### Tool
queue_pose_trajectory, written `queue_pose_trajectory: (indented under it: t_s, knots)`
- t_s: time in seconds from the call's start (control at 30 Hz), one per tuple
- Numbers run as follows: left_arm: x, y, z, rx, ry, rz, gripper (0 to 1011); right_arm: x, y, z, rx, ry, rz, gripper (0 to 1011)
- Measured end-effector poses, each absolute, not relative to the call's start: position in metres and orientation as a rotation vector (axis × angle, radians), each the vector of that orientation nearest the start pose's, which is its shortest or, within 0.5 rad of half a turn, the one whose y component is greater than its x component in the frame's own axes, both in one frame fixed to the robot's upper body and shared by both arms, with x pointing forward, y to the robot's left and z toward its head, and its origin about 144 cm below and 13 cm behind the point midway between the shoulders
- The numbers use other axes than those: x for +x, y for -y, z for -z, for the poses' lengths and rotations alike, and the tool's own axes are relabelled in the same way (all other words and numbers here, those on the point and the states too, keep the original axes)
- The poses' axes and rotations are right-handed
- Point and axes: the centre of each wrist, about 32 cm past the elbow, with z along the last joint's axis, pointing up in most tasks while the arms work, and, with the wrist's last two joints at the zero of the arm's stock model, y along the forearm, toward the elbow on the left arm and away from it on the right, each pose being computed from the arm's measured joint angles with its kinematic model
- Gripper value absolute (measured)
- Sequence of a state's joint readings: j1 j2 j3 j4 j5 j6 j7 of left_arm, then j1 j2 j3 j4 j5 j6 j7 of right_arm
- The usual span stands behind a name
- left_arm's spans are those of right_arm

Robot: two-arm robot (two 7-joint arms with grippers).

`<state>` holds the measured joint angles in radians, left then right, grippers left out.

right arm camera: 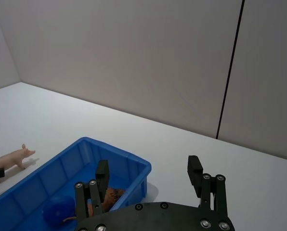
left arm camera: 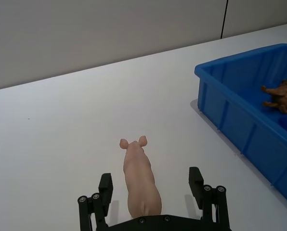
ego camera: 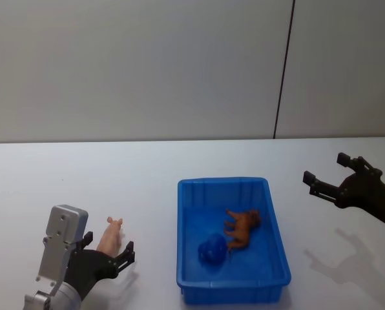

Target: Pick up the two dolls from the table and place them into the box.

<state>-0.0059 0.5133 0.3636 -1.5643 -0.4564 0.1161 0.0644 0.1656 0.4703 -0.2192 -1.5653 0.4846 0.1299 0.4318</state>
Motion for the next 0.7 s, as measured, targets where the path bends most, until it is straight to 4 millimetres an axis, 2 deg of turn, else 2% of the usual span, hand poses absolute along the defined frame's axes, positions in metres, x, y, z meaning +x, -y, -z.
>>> queue_pose_trajectory:
  t_s: [0.07,0.27,0.37,0.43,0.5,0.57,0.67,0.7]
  knots:
    - [0.441,-0.275,-1.121,0.287,-0.153,-1.305,1001,0.497,0.3,-1.196,-0.052,-0.053,0.946,1001]
    - [0.445,-0.278,-1.118,0.312,-0.161,-1.3,885,0.497,0.3,-1.196,-0.052,-0.053,0.946,1001]
    - [0.447,-0.28,-1.118,0.326,-0.164,-1.299,808,0.497,0.3,-1.196,-0.052,-0.053,0.947,1001]
    - [0.449,-0.281,-1.117,0.338,-0.166,-1.297,708,0.497,0.3,-1.196,-0.052,-0.053,0.946,1001]
    - [0.45,-0.282,-1.116,0.344,-0.166,-1.296,689,0.497,0.3,-1.196,-0.052,-0.053,0.946,1001]
    - [0.451,-0.282,-1.116,0.35,-0.167,-1.296,588,0.497,0.3,-1.196,-0.052,-0.053,0.946,1001]
    - [0.453,-0.283,-1.116,0.359,-0.167,-1.295,533,0.497,0.3,-1.196,-0.052,-0.053,0.946,1001]
    - [0.453,-0.283,-1.116,0.364,-0.166,-1.294,473,0.497,0.3,-1.196,-0.052,-0.053,0.947,1001]
